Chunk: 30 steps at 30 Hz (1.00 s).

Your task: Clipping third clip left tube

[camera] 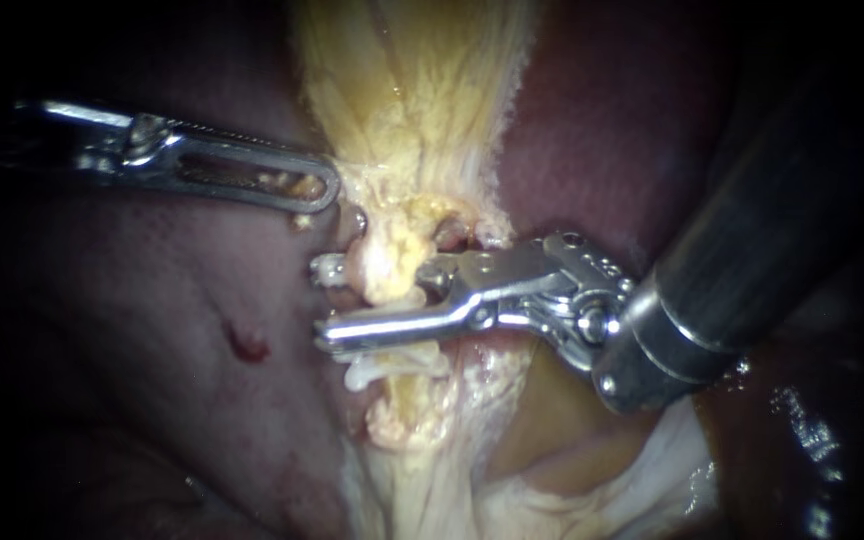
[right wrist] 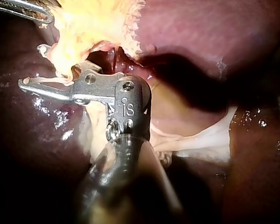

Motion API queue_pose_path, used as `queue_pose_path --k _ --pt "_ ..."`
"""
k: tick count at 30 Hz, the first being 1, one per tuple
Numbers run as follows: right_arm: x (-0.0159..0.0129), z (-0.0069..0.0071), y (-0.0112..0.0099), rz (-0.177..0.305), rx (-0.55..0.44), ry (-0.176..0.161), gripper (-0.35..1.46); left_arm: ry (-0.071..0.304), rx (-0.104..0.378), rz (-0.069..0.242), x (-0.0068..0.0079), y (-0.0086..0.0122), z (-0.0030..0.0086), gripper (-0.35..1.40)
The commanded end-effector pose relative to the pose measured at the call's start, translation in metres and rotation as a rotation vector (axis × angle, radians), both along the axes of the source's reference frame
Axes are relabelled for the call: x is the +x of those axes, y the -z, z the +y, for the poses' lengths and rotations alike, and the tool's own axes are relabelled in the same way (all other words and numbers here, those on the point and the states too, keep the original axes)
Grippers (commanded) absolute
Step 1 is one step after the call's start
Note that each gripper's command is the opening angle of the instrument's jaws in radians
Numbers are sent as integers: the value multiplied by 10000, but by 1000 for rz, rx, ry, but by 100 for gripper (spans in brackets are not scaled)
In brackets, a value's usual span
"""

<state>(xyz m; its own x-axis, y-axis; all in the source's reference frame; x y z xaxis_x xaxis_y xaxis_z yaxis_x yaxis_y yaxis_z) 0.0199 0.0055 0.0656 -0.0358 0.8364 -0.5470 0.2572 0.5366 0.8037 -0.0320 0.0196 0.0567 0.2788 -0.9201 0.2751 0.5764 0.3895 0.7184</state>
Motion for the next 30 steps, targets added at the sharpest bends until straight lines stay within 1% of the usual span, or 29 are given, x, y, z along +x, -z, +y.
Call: queue_pose_path --k 1,7,8,11,12,15,16,18,19,21,23,24,25,30 --pt "-1 1 1 -4 0 -5 28 0 0 0 0 0 0 -35" --pt "-5 2 -3 -11 1 -10 8 0 0 0 0 0 0 -35" --pt "-6 2 -4 -18 3 -18 5 0 0 0 0 0 0 -35" --pt "-7 1 -5 0 -5 6 -7 0 0 0 0 0 0 -35" --pt "-7 1 -6 0 -5 7 -11 0 0 0 0 0 0 -35" --pt "-7 0 -7 18 -13 32 -27 0 0 0 0 0 0 -35" --pt "-7 0 -7 35 -20 55 -34 0 0 0 0 0 0 -35" --pt "-7 1 -7 58 -30 86 -35 0 0 0 0 0 0 -35" --pt "-7 1 -8 63 -32 93 -35 0 0 0 0 0 0 -35" --pt "-8 2 -8 61 -32 91 -35 0 0 0 0 0 0 -35" --pt "-7 3 -8 80 -40 116 -35 0 0 0 0 0 0 -35" --pt "-7 3 -8 100 -49 143 -35 0 0 0 0 0 0 -35" --pt "-7 3 -8 105 -51 150 -35 0 0 0 0 0 0 -35" --pt "-6 4 -8 105 -51 149 -35 0 0 0 0 0 0 -35"
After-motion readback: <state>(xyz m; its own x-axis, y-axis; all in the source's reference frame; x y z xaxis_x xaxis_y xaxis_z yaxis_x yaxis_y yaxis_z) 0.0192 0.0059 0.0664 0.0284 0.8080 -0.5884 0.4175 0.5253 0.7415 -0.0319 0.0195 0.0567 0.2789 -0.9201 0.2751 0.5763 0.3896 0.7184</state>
